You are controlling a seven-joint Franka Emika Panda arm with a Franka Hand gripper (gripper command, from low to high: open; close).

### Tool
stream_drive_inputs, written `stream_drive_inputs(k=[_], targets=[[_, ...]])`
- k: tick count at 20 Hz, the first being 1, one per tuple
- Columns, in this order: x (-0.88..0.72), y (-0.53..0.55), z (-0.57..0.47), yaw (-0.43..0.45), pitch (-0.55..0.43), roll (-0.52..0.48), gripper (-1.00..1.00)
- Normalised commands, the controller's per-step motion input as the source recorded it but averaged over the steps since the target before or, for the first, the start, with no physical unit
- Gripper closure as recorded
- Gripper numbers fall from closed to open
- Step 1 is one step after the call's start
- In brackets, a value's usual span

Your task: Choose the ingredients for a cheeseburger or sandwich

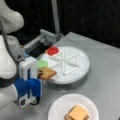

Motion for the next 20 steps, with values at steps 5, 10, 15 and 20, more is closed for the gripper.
stream_drive_inputs(k=[5,10,15,20], targets=[[0.33,-0.23,0.34,-0.051,0.135,-0.073,1.0],[0.49,-0.29,0.2,-0.038,0.106,-0.031,1.0],[0.6,-0.3,0.08,0.064,0.059,0.042,1.0],[0.76,-0.33,0.02,0.122,0.075,0.109,1.0]])
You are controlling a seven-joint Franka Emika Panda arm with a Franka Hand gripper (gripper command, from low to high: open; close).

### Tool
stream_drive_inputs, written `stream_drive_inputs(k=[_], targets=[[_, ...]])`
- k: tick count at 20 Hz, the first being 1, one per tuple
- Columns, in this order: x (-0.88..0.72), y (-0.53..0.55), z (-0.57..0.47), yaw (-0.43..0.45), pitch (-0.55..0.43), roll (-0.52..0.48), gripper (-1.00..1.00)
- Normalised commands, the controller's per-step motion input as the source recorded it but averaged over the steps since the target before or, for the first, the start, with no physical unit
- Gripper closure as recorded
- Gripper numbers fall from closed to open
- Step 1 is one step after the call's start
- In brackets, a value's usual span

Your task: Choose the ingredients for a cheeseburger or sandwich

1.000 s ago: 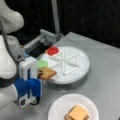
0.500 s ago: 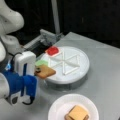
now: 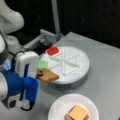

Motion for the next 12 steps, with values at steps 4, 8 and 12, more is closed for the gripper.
stream_drive_inputs(k=[4,8,12], targets=[[0.78,-0.35,-0.01,0.174,0.093,0.167,1.0],[0.74,-0.3,-0.08,0.194,0.083,0.182,1.0],[0.65,-0.27,-0.1,0.215,0.081,0.19,1.0]])
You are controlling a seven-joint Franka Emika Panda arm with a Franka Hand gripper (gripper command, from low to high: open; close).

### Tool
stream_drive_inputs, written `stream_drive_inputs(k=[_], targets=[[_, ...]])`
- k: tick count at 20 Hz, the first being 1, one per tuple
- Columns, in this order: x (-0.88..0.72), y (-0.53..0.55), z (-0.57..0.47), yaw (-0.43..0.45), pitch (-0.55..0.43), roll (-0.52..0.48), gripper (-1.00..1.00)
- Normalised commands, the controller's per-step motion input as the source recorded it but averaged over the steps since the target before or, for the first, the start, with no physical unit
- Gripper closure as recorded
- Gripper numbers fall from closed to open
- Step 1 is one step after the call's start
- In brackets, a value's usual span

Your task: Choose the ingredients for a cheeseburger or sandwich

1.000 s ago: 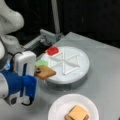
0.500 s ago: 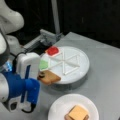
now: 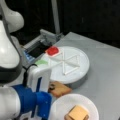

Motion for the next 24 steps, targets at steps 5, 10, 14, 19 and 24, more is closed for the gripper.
stream_drive_inputs(k=[5,10,14,19,24], targets=[[0.5,-0.22,-0.09,0.22,0.077,0.205,1.0],[0.37,-0.13,-0.1,0.189,0.033,0.221,1.0],[0.34,-0.13,-0.16,0.173,-0.024,0.205,1.0],[0.29,-0.13,-0.21,0.159,-0.074,0.187,1.0],[0.28,-0.13,-0.19,0.126,-0.112,0.116,1.0]])
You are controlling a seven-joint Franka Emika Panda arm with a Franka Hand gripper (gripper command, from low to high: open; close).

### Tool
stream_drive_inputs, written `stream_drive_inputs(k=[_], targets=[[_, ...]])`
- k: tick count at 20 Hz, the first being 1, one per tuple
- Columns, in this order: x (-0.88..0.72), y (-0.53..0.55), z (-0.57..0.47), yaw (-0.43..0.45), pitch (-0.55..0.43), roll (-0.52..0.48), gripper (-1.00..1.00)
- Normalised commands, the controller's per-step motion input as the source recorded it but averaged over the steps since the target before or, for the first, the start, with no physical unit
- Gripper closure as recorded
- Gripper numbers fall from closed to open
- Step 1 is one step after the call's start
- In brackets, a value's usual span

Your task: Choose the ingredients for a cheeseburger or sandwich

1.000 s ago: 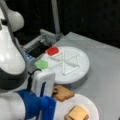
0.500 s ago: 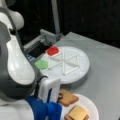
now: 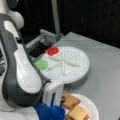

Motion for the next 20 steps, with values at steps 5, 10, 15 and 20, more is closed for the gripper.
stream_drive_inputs(k=[5,10,15,20], targets=[[0.27,-0.15,-0.1,0.114,-0.084,-0.053,1.0],[0.23,-0.07,-0.03,0.125,-0.051,-0.127,1.0],[0.19,0.01,-0.06,0.135,-0.024,-0.17,1.0],[0.12,0.02,-0.17,0.154,-0.022,-0.224,1.0]])
